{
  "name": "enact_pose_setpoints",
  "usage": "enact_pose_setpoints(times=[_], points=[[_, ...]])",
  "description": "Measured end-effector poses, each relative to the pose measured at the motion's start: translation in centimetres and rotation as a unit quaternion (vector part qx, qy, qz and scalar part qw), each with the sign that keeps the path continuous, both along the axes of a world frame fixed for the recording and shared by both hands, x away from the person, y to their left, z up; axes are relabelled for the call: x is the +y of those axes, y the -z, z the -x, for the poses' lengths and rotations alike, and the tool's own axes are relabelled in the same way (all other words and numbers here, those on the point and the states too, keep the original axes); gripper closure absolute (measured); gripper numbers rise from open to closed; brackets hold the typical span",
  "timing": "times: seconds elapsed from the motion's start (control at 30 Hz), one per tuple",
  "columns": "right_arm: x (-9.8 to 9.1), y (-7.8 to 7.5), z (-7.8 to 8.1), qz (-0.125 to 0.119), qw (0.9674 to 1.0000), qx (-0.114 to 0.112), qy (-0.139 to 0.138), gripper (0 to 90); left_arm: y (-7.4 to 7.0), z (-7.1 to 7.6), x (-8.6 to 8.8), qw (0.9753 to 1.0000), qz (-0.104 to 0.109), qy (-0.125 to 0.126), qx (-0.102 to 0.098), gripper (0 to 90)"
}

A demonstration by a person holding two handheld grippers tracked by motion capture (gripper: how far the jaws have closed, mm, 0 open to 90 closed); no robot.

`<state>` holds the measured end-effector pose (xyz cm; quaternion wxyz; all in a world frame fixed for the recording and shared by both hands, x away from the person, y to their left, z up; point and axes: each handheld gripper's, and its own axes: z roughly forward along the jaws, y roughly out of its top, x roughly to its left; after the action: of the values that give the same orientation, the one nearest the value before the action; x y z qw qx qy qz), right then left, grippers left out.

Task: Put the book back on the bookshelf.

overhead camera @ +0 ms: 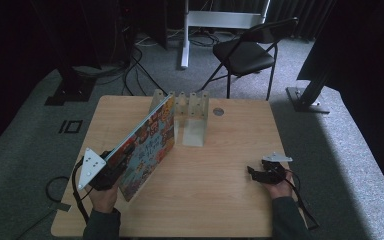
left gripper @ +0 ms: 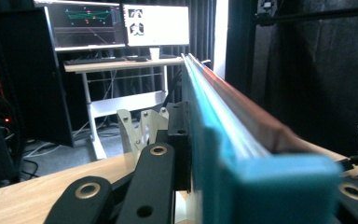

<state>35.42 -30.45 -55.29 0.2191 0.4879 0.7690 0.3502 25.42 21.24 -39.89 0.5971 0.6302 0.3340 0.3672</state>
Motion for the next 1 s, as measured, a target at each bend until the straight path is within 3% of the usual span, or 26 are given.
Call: enact_pose_setpoints(times=[0.27,0.57,1.0], points=[[0.0,0.0,0.0,0.0,1.0,0.0,0.0,27.8,0.1,-0.7,-0.2,0.9999,-0.001,-0.014,0.001,80.4],[0.0,0.0,0.0,0.0,1.0,0.0,0.0,27.8,0.5,-2.0,-0.3,0.9995,-0.003,-0.026,0.016,80.3],[0.0,0.0,0.0,0.0,1.0,0.0,0.0,27.8,0.5,-2.5,-0.7,0.9988,0.005,-0.044,0.02,80.2]])
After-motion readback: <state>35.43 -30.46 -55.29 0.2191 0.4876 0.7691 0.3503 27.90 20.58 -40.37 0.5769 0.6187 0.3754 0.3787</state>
